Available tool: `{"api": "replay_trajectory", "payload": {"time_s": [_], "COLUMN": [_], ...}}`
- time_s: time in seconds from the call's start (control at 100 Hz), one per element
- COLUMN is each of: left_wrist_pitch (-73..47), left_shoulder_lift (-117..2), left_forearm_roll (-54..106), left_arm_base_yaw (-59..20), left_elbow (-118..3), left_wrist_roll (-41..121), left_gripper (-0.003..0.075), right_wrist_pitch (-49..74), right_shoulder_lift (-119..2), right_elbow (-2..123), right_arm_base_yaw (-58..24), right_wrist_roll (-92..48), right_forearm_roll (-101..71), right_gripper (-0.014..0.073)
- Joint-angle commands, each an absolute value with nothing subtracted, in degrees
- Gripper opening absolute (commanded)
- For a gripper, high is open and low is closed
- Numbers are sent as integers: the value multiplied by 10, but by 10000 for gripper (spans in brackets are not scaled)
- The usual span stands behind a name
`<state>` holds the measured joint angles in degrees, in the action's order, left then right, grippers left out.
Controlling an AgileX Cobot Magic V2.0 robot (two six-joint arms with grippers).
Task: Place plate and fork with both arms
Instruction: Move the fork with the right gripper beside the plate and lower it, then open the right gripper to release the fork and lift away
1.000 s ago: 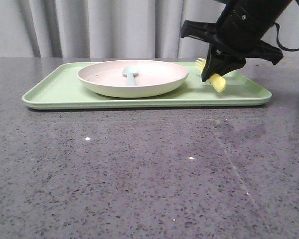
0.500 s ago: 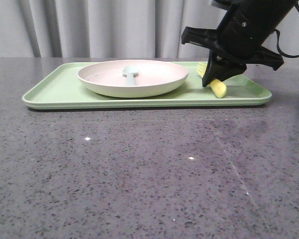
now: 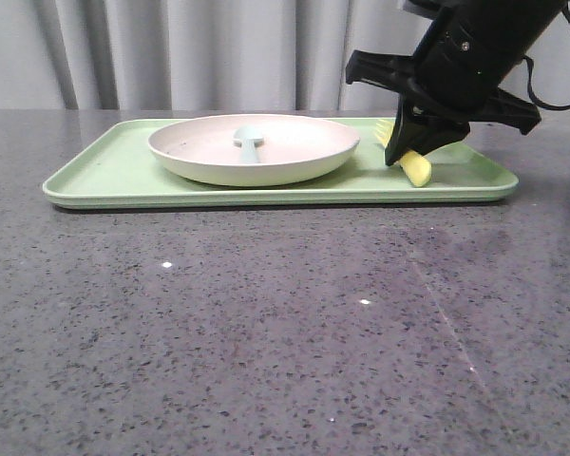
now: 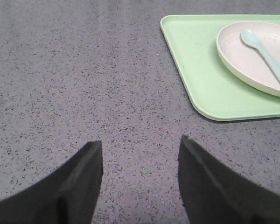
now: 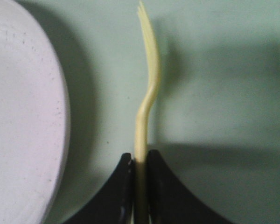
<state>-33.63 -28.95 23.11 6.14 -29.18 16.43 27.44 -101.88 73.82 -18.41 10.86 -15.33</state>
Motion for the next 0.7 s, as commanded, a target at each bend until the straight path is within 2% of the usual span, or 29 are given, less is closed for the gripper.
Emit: {"api": "replay_trajectory", "payload": {"time_s": [0.0,0.14,0.43,0.69], "left_wrist_pitch": [-297,-297,-297,-297], "left_shoulder_lift": [-291,-291,-291,-291], "left_forearm_roll": [246,246,246,246], "left_arm_base_yaw": [62,62,62,62], "left_elbow": [-307,-307,-307,-307], "left_wrist_roll": [161,161,161,161], "left_gripper": [368,368,368,368], "right_wrist_pitch": [247,247,247,244], "right_shoulder_lift": [-992,-992,-992,-992], "right_elbow": [751,751,751,751], "right_arm_base_yaw": [-180,-180,-180,-180], "right_wrist_roll": [101,101,101,101], "right_forearm_roll": [-160,-160,-160,-160], "right_gripper": [73,107,302,316]}}
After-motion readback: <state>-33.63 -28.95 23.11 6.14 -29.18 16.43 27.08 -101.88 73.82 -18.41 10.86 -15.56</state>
